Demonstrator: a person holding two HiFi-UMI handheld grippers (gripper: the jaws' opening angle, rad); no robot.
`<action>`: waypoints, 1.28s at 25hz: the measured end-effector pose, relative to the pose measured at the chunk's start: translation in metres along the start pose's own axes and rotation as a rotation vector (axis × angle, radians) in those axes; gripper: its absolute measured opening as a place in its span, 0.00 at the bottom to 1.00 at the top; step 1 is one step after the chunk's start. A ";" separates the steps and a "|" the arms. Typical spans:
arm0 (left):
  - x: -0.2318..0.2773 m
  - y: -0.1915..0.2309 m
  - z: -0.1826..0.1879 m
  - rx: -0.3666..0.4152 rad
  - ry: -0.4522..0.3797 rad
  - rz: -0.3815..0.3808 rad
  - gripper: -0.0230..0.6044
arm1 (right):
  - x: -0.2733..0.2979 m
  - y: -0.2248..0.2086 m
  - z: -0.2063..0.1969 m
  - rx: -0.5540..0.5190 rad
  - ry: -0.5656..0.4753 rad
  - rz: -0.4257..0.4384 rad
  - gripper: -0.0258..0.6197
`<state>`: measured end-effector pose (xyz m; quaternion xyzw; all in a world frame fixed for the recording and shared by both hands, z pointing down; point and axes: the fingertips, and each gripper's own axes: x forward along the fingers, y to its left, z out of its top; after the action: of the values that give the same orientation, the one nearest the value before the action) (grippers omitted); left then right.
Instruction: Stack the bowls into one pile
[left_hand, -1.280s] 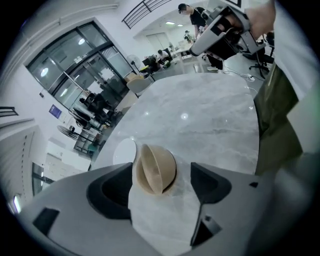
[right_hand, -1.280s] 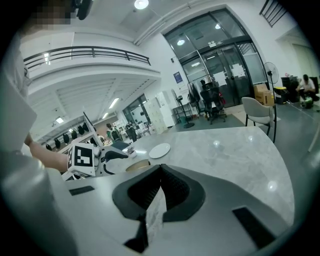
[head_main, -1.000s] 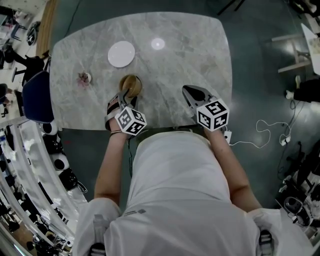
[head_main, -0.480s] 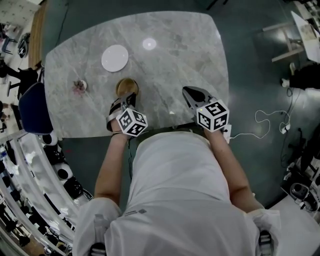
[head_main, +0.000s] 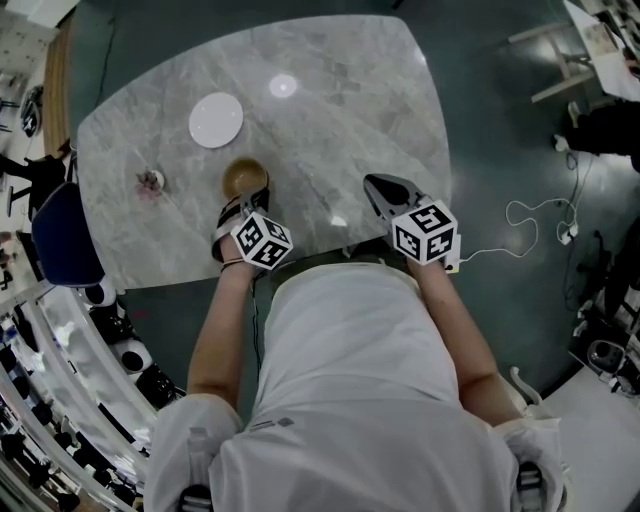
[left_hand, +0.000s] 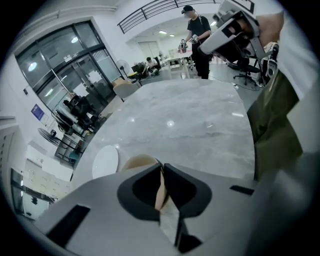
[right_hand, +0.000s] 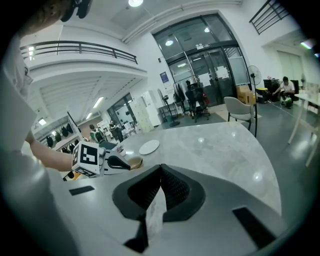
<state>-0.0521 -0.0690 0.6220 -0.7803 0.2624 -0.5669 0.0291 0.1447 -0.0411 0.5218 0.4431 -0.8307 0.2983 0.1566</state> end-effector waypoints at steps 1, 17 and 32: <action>0.002 -0.001 -0.002 0.000 0.003 -0.005 0.07 | -0.001 0.000 -0.001 0.002 0.001 -0.004 0.05; 0.002 -0.006 -0.008 -0.122 -0.001 -0.048 0.08 | -0.007 0.000 -0.005 0.008 0.004 -0.001 0.05; -0.025 0.000 -0.026 -0.257 0.004 -0.013 0.08 | 0.021 0.024 0.015 -0.061 0.009 0.122 0.05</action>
<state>-0.0810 -0.0517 0.6091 -0.7780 0.3280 -0.5304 -0.0755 0.1133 -0.0541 0.5129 0.3852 -0.8643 0.2839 0.1552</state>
